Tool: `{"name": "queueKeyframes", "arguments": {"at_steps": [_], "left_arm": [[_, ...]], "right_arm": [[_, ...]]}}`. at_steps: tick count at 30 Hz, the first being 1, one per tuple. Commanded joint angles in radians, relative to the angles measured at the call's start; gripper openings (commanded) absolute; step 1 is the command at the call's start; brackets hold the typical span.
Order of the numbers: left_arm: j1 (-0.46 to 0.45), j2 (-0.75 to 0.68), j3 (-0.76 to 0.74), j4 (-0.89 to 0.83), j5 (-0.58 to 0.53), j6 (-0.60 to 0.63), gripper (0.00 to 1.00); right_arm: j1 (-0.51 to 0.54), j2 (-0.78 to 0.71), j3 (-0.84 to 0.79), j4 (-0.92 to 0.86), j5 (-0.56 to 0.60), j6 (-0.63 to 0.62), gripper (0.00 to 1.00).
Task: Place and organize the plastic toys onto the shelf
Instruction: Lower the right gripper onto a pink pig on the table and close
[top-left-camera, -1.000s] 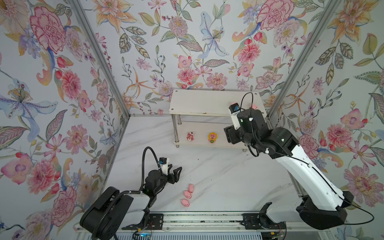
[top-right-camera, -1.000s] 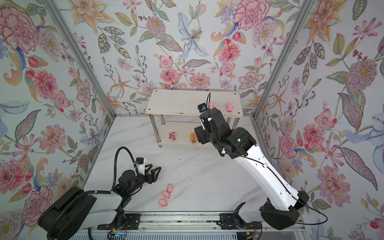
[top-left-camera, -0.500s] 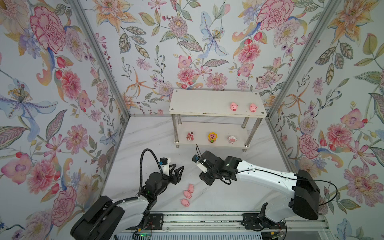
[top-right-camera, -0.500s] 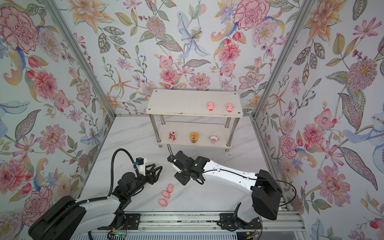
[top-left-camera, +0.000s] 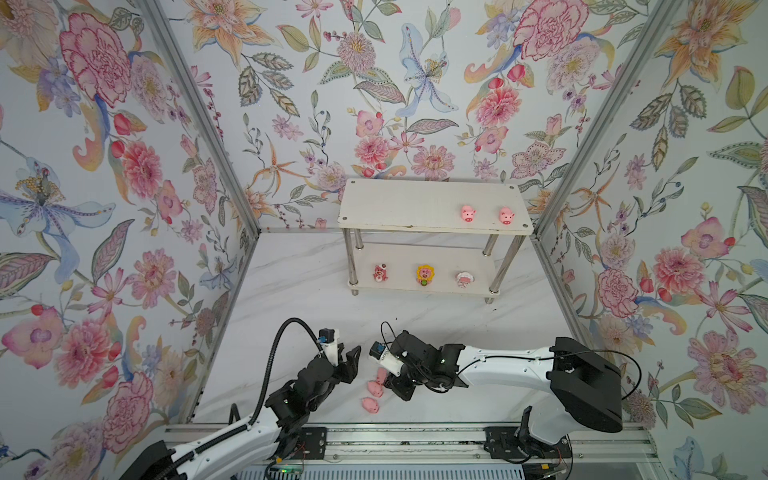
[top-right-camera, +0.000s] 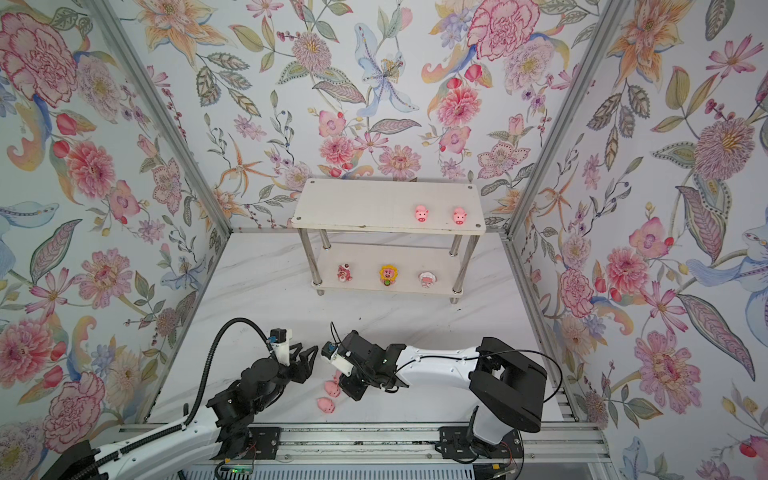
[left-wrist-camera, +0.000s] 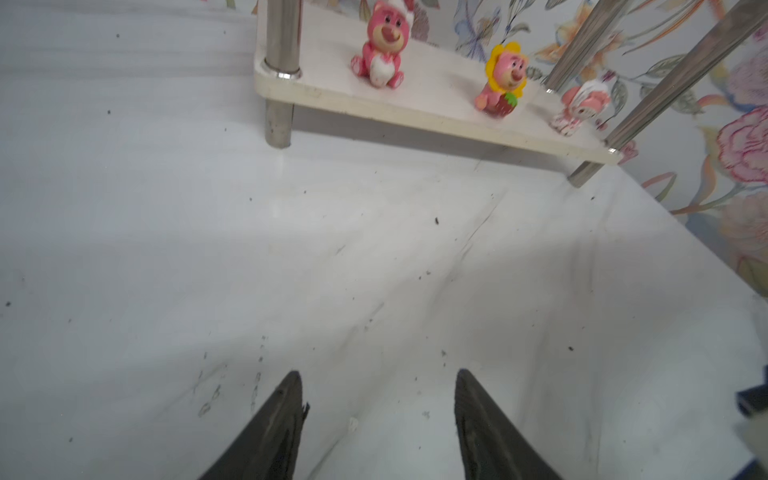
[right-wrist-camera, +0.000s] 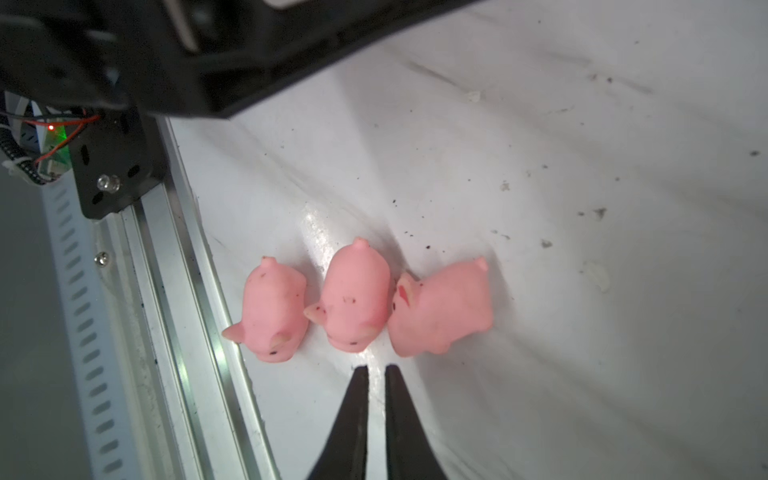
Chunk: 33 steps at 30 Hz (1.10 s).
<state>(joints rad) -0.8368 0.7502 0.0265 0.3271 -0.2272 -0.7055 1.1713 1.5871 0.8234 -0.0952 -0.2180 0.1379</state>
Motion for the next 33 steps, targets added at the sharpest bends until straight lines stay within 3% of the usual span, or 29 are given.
{"name": "queueKeyframes", "arguments": {"at_steps": [1,6,10,12,14,20,23,26,33], "left_arm": [[-0.018,0.109,0.020,0.007,-0.049,-0.060,0.60],[-0.030,0.194,0.042,0.103,-0.036,-0.085,0.59],[-0.032,0.155,0.083,0.093,-0.050,-0.027,0.60],[-0.031,0.093,0.108,0.068,-0.070,0.025,0.66],[-0.028,0.006,0.128,0.038,-0.117,0.089,0.99],[-0.023,-0.330,0.080,0.104,-0.192,0.261,0.99],[-0.011,-0.429,0.090,0.070,-0.246,0.312,0.99],[-0.006,-0.406,0.148,-0.020,-0.281,0.383,0.99],[-0.004,-0.092,0.385,-0.139,-0.360,0.479,0.99]], "right_arm": [[0.007,0.011,-0.029,0.152,-0.066,0.010,0.05],[-0.008,0.022,-0.059,0.168,-0.054,-0.009,0.00],[-0.050,0.025,-0.107,0.231,-0.041,0.010,0.00],[-0.079,0.027,-0.132,0.271,-0.049,0.036,0.00],[-0.097,0.030,-0.136,0.278,-0.058,0.048,0.00],[-0.105,0.039,-0.143,0.236,-0.008,0.054,0.00],[-0.113,0.040,-0.163,0.242,0.023,0.087,0.00],[-0.122,0.030,-0.194,0.254,0.047,0.124,0.00],[-0.110,-0.063,-0.278,0.256,0.129,0.204,0.00]]}}
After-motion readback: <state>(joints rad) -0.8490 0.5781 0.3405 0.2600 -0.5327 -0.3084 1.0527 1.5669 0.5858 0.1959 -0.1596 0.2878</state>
